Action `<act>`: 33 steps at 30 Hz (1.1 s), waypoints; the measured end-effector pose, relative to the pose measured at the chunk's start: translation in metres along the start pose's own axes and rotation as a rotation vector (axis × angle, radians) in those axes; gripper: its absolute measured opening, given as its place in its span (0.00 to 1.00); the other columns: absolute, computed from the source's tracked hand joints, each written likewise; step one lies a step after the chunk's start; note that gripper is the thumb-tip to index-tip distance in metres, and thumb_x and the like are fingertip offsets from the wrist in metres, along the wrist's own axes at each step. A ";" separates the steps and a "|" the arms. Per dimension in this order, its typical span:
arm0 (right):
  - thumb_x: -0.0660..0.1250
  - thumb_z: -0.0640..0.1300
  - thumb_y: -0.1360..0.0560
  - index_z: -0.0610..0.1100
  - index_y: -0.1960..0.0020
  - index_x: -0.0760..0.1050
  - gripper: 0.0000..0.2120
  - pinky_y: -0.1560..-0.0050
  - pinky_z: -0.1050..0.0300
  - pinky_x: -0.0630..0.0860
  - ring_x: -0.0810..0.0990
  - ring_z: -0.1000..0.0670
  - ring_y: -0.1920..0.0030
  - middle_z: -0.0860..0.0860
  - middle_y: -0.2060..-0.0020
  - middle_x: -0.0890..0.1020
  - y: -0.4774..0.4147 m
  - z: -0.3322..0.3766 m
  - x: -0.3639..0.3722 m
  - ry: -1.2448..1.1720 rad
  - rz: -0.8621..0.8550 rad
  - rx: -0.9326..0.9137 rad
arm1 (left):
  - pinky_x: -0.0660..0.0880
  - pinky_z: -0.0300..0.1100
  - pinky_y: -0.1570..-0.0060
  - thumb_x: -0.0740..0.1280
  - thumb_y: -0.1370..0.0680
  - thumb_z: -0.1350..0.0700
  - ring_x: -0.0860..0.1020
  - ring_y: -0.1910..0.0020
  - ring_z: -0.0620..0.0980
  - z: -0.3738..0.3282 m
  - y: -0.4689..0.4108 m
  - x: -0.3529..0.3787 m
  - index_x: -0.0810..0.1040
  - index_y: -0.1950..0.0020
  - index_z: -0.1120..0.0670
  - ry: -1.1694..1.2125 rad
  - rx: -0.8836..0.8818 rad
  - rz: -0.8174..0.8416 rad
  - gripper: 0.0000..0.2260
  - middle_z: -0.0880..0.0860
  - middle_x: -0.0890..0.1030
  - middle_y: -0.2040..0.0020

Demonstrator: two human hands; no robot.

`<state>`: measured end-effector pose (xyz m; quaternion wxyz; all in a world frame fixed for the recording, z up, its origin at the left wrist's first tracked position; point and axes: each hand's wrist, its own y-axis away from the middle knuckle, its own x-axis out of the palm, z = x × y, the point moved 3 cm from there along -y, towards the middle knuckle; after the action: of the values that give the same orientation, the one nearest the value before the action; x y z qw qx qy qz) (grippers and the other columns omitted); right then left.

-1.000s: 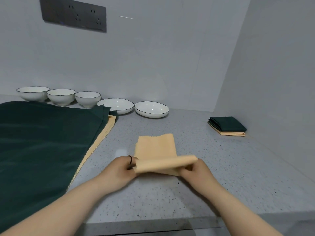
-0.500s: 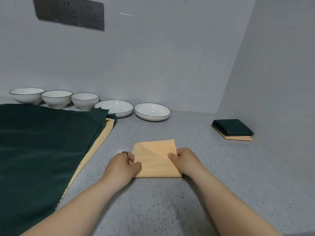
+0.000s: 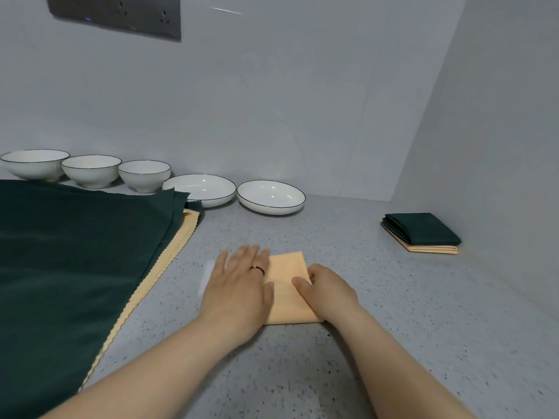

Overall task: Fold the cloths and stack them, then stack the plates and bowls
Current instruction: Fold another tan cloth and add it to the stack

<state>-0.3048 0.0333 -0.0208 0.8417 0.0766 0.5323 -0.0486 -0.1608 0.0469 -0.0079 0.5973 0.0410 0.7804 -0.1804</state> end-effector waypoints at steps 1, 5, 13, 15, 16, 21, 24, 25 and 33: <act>0.54 0.54 0.21 0.46 0.49 0.67 0.11 0.56 0.58 0.66 0.71 0.51 0.55 0.52 0.56 0.72 0.000 0.000 0.000 -0.013 -0.003 0.006 | 0.37 0.43 0.27 0.47 0.18 0.49 0.44 0.24 0.46 -0.003 -0.005 0.006 0.44 0.24 0.52 -0.016 0.010 0.078 0.24 0.49 0.46 0.23; 0.54 0.52 0.21 0.44 0.40 0.67 0.15 0.55 0.58 0.66 0.71 0.51 0.54 0.49 0.50 0.76 -0.001 -0.002 -0.002 -0.053 0.001 0.034 | 0.38 0.45 0.27 0.44 0.18 0.49 0.44 0.24 0.47 -0.006 -0.021 0.020 0.45 0.23 0.54 -0.069 0.012 0.235 0.24 0.51 0.45 0.23; 0.56 0.52 0.22 0.46 0.34 0.60 0.19 0.54 0.58 0.67 0.76 0.48 0.49 0.48 0.44 0.77 -0.001 -0.001 -0.001 -0.106 -0.044 0.068 | 0.39 0.45 0.27 0.43 0.18 0.48 0.41 0.24 0.48 -0.002 -0.026 0.033 0.43 0.23 0.54 -0.078 -0.011 0.330 0.24 0.52 0.42 0.23; 0.57 0.51 0.22 0.48 0.28 0.51 0.26 0.52 0.58 0.68 0.76 0.47 0.43 0.48 0.39 0.74 0.001 0.000 -0.001 -0.109 -0.067 0.062 | 0.39 0.45 0.27 0.43 0.18 0.48 0.40 0.24 0.48 -0.002 -0.027 0.034 0.43 0.23 0.53 -0.064 -0.011 0.332 0.24 0.52 0.41 0.23; 0.57 0.50 0.21 0.49 0.26 0.46 0.29 0.51 0.57 0.68 0.75 0.47 0.42 0.48 0.36 0.72 0.003 0.002 -0.001 -0.066 -0.076 0.044 | 0.39 0.45 0.27 0.43 0.18 0.48 0.40 0.24 0.49 -0.002 -0.027 0.035 0.43 0.23 0.53 -0.058 -0.011 0.334 0.24 0.52 0.41 0.23; 0.53 0.43 0.21 0.47 0.24 0.43 0.29 0.26 0.50 0.47 0.45 0.44 0.25 0.46 0.24 0.42 -0.005 0.024 0.005 0.480 -0.071 -0.224 | 0.39 0.45 0.27 0.44 0.18 0.48 0.38 0.24 0.49 0.000 -0.028 0.035 0.42 0.24 0.52 -0.028 -0.005 0.344 0.24 0.53 0.40 0.23; 0.51 0.42 0.20 0.46 0.24 0.49 0.25 0.26 0.53 0.39 0.44 0.50 0.24 0.49 0.24 0.48 -0.016 0.031 0.011 0.400 0.077 -0.333 | 0.39 0.45 0.27 0.43 0.18 0.48 0.39 0.24 0.49 0.000 -0.028 0.036 0.42 0.24 0.52 -0.023 -0.005 0.351 0.24 0.53 0.40 0.23; 0.49 0.42 0.19 0.46 0.24 0.49 0.24 0.26 0.54 0.39 0.46 0.51 0.24 0.50 0.24 0.50 -0.019 0.029 0.012 0.331 0.115 -0.331 | 0.39 0.45 0.27 0.43 0.18 0.48 0.39 0.24 0.49 0.000 -0.028 0.036 0.42 0.24 0.52 -0.023 -0.007 0.355 0.24 0.53 0.41 0.23; 0.44 0.53 0.19 0.45 0.24 0.42 0.27 0.26 0.54 0.37 0.41 0.53 0.24 0.51 0.24 0.44 -0.023 0.015 0.017 0.294 0.185 -0.253 | 0.39 0.45 0.27 0.44 0.19 0.46 0.40 0.24 0.47 0.003 -0.030 0.037 0.43 0.23 0.51 -0.020 -0.015 0.378 0.25 0.51 0.41 0.23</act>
<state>-0.2879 0.0084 -0.0311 0.7588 0.0255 0.6418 0.1078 -0.1764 0.0126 -0.0367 0.6288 0.1806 0.7540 -0.0593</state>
